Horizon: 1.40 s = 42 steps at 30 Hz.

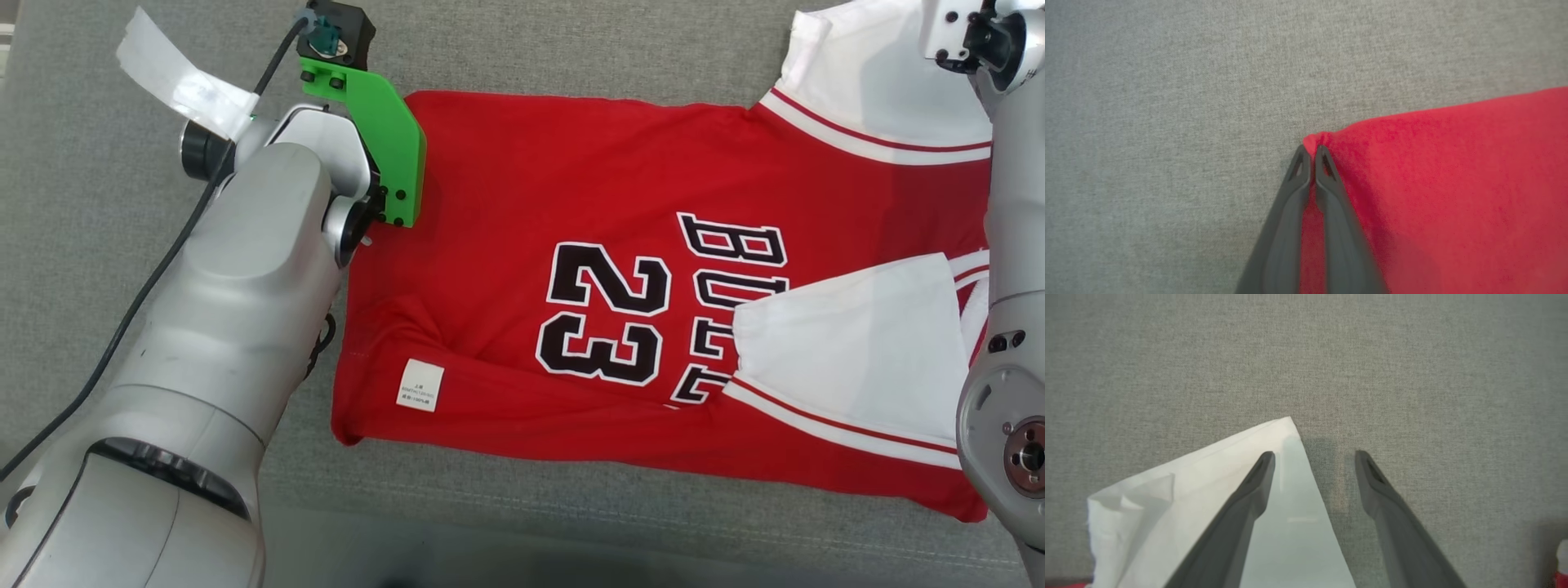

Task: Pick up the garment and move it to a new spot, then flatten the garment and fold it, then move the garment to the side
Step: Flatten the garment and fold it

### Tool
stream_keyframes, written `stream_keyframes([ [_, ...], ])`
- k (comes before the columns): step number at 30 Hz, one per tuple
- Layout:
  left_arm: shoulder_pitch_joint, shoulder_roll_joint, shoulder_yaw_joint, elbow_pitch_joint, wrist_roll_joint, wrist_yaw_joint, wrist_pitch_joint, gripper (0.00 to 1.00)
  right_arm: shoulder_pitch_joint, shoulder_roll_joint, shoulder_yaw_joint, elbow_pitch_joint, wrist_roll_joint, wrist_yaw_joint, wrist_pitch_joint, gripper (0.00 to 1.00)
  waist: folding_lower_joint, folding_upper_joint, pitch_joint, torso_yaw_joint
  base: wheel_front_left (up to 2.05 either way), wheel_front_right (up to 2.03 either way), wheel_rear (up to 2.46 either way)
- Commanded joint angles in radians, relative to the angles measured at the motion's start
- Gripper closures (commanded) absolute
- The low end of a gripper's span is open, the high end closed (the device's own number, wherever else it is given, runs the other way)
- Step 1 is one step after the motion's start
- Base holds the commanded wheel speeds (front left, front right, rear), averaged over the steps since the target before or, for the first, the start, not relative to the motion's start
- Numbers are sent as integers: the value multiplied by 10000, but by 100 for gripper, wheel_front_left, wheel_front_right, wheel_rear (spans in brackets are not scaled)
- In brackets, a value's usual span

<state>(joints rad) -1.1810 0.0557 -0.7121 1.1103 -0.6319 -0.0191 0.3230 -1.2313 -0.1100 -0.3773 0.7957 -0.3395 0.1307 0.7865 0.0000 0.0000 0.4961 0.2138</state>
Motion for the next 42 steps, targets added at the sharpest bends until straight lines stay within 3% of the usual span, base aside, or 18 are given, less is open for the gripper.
stream_keyframes([
  [1,-60,11,-37,93,-20,-42,18,100,47,-108,-53,-55,-103,-1,56,0,0,0,33,73,0,0,0],
  [20,253,-78,-977,-1062,-1086,284,237,100,134,-239,-779,-14,-887,-1,-551,2,0,0,516,546,0,0,0],
  [21,245,-82,-1016,-1088,-1124,316,251,100,135,-260,-715,26,-975,-1,-575,5,0,0,533,553,0,0,0],
  [24,177,-91,-1135,-1112,-1258,369,220,100,115,-246,-849,143,-966,-2,-567,53,0,0,571,552,0,0,0],
  [25,166,-94,-1182,-1118,-1300,390,208,100,128,-243,-884,182,-1002,-4,-545,60,0,0,567,556,0,0,0],
  [28,175,-96,-1294,-1119,-1433,425,163,100,182,-248,-1059,235,-1072,-10,-501,100,0,0,534,566,0,0,0],
  [42,5,-68,-1508,-637,-1693,469,-300,100,-122,-67,-666,892,-551,-7,-1179,100,0,0,-39,239,0,0,0],
])
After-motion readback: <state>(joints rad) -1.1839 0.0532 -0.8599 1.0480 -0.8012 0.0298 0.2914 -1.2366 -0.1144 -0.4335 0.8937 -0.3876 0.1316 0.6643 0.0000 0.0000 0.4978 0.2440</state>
